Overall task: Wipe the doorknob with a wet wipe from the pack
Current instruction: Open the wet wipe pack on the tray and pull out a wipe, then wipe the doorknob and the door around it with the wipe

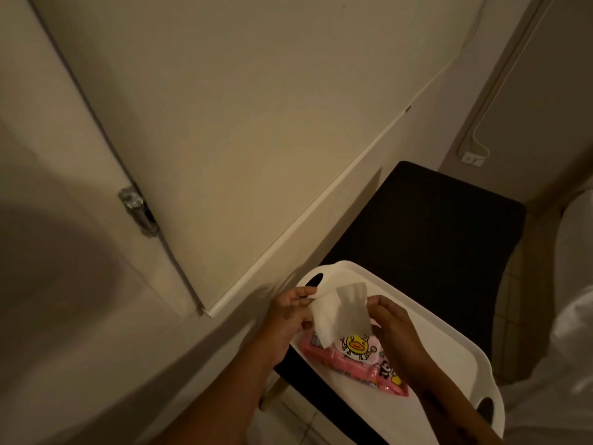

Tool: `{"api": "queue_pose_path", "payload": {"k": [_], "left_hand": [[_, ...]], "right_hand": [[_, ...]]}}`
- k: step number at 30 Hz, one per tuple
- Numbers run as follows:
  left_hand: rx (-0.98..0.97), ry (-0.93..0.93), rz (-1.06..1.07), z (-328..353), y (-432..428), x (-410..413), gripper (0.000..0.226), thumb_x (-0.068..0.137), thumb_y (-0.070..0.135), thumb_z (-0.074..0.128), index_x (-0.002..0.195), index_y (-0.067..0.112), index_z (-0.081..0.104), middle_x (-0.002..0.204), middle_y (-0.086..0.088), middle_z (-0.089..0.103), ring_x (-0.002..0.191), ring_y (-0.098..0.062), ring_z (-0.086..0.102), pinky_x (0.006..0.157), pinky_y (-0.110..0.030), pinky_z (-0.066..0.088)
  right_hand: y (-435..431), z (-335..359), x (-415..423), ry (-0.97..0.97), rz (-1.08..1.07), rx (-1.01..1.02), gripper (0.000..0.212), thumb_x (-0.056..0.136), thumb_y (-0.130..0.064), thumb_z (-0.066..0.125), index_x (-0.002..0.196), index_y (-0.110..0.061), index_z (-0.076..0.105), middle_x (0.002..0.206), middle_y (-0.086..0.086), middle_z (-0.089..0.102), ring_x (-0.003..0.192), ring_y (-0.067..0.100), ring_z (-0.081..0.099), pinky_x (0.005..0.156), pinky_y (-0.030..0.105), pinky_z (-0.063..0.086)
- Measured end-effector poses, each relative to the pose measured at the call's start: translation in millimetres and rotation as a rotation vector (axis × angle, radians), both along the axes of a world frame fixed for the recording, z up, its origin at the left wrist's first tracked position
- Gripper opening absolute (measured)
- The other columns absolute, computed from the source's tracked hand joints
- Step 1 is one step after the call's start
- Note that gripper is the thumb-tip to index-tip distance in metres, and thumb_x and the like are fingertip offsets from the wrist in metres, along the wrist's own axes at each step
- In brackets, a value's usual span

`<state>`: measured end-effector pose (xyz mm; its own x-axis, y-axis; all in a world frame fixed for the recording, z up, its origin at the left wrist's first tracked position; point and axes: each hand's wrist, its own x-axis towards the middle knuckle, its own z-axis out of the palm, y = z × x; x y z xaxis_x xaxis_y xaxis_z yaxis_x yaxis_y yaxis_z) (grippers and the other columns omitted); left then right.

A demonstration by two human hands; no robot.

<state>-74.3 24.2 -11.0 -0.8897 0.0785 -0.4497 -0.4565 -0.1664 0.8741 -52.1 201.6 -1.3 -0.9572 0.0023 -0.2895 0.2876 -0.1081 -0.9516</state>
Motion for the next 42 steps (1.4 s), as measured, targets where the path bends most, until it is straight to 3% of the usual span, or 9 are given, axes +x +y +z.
{"api": "queue_pose_path", "payload": {"k": [4, 9, 12, 16, 22, 28, 34, 39, 42], "left_hand": [[-0.12, 0.077, 0.051, 4, 1, -2, 0.035, 0.079, -0.01, 0.049, 0.099, 0.016, 0.063, 0.091, -0.002, 0.067, 0.079, -0.011, 0.061, 0.061, -0.017, 0.046], [-0.379, 0.342, -0.114, 13, 10, 6, 0.018, 0.083, 0.014, 0.06, 0.083, 0.032, 0.063, 0.095, 0.016, 0.061, 0.085, 0.006, 0.057, 0.059, -0.001, 0.045], [-0.395, 0.396, -0.21, 19, 20, 10, 0.006, 0.084, 0.029, 0.061, 0.087, 0.029, 0.066, 0.098, 0.009, 0.066, 0.098, -0.005, 0.06, 0.081, -0.012, 0.048], [-0.37, 0.29, -0.273, 30, 26, 10, 0.027, 0.078, 0.036, 0.068, 0.101, 0.022, 0.064, 0.105, 0.0, 0.066, 0.103, -0.015, 0.061, 0.089, -0.036, 0.053], [-0.41, 0.344, -0.353, 22, 28, 16, 0.048, 0.067, 0.027, 0.08, 0.109, 0.024, 0.058, 0.119, 0.001, 0.062, 0.11, -0.012, 0.056, 0.091, -0.034, 0.052], [-0.242, 0.314, -0.156, 27, 30, 18, 0.006, 0.085, 0.03, 0.059, 0.088, 0.028, 0.063, 0.094, 0.001, 0.069, 0.091, -0.017, 0.066, 0.08, -0.033, 0.056], [-0.166, 0.249, -0.048, 39, 24, 19, 0.013, 0.087, 0.027, 0.057, 0.079, 0.02, 0.065, 0.085, -0.004, 0.069, 0.081, -0.018, 0.065, 0.074, -0.028, 0.054], [-0.168, 0.244, 0.061, 44, 3, 31, 0.015, 0.083, 0.033, 0.062, 0.073, 0.023, 0.067, 0.075, 0.005, 0.069, 0.075, -0.01, 0.063, 0.065, -0.017, 0.05], [-0.138, 0.237, 0.101, 43, -7, 40, 0.025, 0.075, 0.047, 0.062, 0.078, 0.023, 0.069, 0.077, 0.004, 0.072, 0.078, -0.014, 0.067, 0.074, -0.026, 0.053]], "right_hand": [[9, 4, -3, -0.006, 0.032, -0.135, 0.034, 0.086, -0.021, 0.046, 0.094, 0.01, 0.055, 0.094, 0.023, 0.056, 0.089, 0.035, 0.053, 0.08, 0.047, 0.045], [6, 12, -3, 0.031, 0.044, -0.113, 0.027, 0.091, -0.018, 0.041, 0.087, 0.001, 0.059, 0.088, 0.016, 0.06, 0.08, 0.024, 0.061, 0.068, 0.032, 0.053], [1, 13, -2, 0.024, 0.032, -0.14, 0.023, 0.089, -0.017, 0.044, 0.083, -0.003, 0.061, 0.08, 0.008, 0.066, 0.071, 0.017, 0.066, 0.06, 0.026, 0.056], [-4, 24, 0, 0.033, 0.039, -0.121, 0.018, 0.091, -0.01, 0.045, 0.082, -0.003, 0.06, 0.086, 0.014, 0.063, 0.078, 0.023, 0.064, 0.068, 0.031, 0.056], [-7, 28, -3, 0.027, 0.038, -0.158, 0.019, 0.09, -0.007, 0.044, 0.083, -0.004, 0.061, 0.087, 0.014, 0.061, 0.082, 0.024, 0.063, 0.076, 0.036, 0.052], [-1, 25, -9, 0.017, 0.073, -0.19, 0.022, 0.092, -0.013, 0.042, 0.091, -0.001, 0.06, 0.089, 0.014, 0.067, 0.081, 0.019, 0.067, 0.074, 0.03, 0.055], [3, 30, -15, 0.016, 0.183, -0.264, 0.024, 0.08, -0.022, 0.049, 0.089, -0.004, 0.062, 0.091, 0.015, 0.065, 0.086, 0.024, 0.063, 0.087, 0.044, 0.048], [-10, 37, -19, 0.029, 0.356, -0.277, 0.019, 0.078, -0.021, 0.051, 0.08, -0.013, 0.068, 0.092, 0.012, 0.067, 0.089, 0.025, 0.061, 0.084, 0.045, 0.047], [-23, 40, -22, 0.051, 0.449, -0.216, 0.023, 0.076, -0.023, 0.053, 0.081, -0.005, 0.066, 0.091, 0.015, 0.067, 0.087, 0.028, 0.063, 0.085, 0.047, 0.047]]}}
